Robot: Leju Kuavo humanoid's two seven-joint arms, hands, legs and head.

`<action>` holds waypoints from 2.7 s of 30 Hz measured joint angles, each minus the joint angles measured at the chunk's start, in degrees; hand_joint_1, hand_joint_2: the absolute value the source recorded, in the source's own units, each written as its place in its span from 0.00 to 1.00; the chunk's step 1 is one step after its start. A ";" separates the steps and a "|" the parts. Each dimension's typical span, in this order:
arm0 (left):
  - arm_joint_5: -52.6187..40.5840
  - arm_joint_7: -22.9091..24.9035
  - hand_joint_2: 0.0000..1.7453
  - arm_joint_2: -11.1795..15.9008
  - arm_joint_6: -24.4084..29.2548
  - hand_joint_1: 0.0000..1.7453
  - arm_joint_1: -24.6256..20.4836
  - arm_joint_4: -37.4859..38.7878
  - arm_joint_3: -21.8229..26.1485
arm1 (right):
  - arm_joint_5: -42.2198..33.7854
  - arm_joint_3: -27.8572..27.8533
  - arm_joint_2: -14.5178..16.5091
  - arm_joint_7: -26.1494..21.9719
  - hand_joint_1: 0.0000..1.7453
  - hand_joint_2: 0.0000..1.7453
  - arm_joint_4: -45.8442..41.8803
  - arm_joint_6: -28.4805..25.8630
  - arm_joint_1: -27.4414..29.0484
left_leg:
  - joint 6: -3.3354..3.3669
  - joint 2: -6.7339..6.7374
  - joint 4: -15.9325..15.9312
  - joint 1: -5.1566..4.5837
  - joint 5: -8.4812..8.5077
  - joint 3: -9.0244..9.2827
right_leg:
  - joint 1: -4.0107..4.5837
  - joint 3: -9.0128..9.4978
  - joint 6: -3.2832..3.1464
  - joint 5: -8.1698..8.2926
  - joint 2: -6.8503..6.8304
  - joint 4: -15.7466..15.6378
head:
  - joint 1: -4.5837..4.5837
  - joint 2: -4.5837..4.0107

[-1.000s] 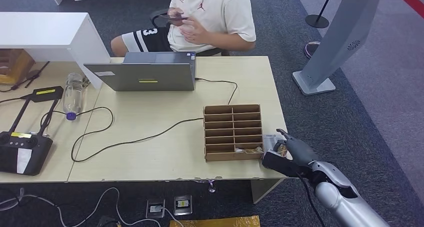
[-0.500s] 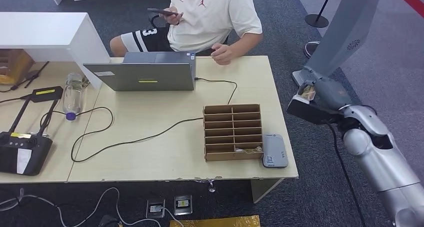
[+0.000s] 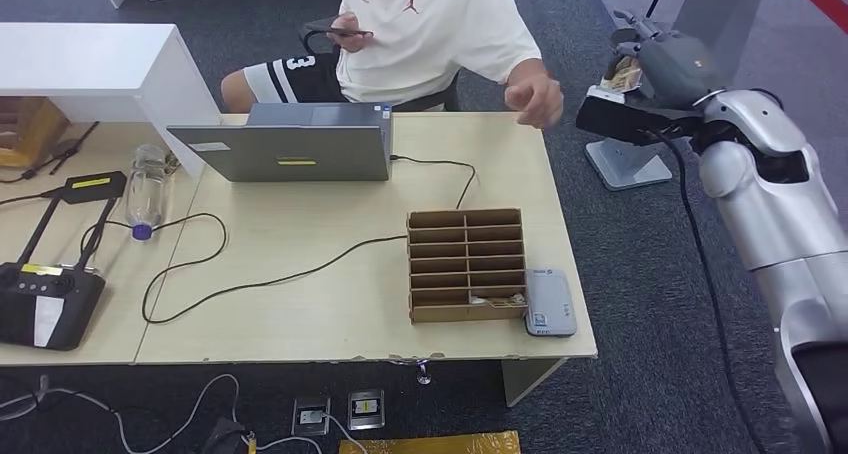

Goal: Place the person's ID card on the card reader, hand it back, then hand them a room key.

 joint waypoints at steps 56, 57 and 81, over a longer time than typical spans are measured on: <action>2.79 -1.33 0.00 0.46 0.73 0.00 2.51 -0.92 -0.03 | -30.98 1.21 12.40 6.88 0.00 1.00 2.52 -1.97 6.86 | 0.00 0.01 0.02 0.01 0.03 -0.03 | 0.02 -0.12 -0.01 0.00 0.05 -0.04 | 0.02 0.00; 2.85 -1.46 0.00 0.45 0.74 0.00 2.51 -0.92 -0.03 | -32.57 1.07 12.04 7.70 0.00 1.00 0.46 -0.84 7.55 | 0.00 0.02 0.02 0.02 0.03 -0.01 | 0.03 -0.11 -0.01 0.00 0.06 -0.04 | 0.01 0.00; 3.31 -1.40 0.00 0.50 1.05 0.00 2.52 -0.90 0.02 | -37.42 0.98 4.62 23.04 0.00 1.00 -38.99 4.38 35.88 | -0.05 0.08 0.00 0.07 -0.01 0.04 | 0.07 -0.04 -0.02 -0.01 0.09 -0.06 | 0.11 0.00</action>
